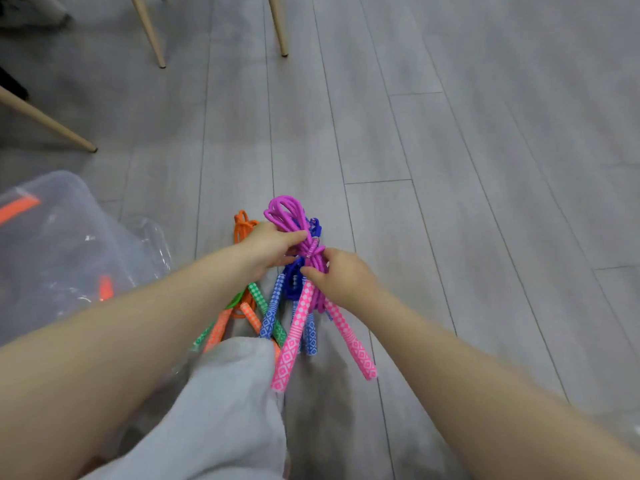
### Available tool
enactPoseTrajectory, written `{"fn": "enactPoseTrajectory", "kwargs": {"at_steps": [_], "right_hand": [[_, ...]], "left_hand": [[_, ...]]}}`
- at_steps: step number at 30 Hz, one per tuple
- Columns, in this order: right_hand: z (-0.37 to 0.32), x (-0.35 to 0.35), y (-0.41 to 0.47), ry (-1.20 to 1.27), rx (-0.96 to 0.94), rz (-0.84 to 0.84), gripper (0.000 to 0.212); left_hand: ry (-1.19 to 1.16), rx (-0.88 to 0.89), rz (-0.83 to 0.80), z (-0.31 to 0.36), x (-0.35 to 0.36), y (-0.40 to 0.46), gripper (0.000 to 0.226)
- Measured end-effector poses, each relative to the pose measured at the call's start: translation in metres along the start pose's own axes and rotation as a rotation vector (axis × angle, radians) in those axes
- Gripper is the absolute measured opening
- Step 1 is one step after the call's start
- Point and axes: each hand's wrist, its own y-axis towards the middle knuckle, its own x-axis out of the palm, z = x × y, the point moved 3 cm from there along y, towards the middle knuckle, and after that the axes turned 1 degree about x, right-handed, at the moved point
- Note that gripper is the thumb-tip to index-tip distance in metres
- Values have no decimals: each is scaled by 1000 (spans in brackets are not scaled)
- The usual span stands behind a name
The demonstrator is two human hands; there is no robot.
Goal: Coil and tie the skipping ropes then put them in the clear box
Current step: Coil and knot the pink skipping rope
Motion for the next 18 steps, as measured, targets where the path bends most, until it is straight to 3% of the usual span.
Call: {"fn": "enactPoseTrajectory", "kwargs": {"at_steps": [7, 12, 18], "right_hand": [[12, 50, 49, -102, -3, -63, 43], [15, 65, 65, -97, 9, -43, 47], [16, 75, 70, -45, 66, -70, 55]], "left_hand": [[-91, -124, 72, -44, -7, 46, 21], [-84, -115, 123, -56, -8, 62, 25], [166, -88, 148, -65, -15, 71, 24]]}}
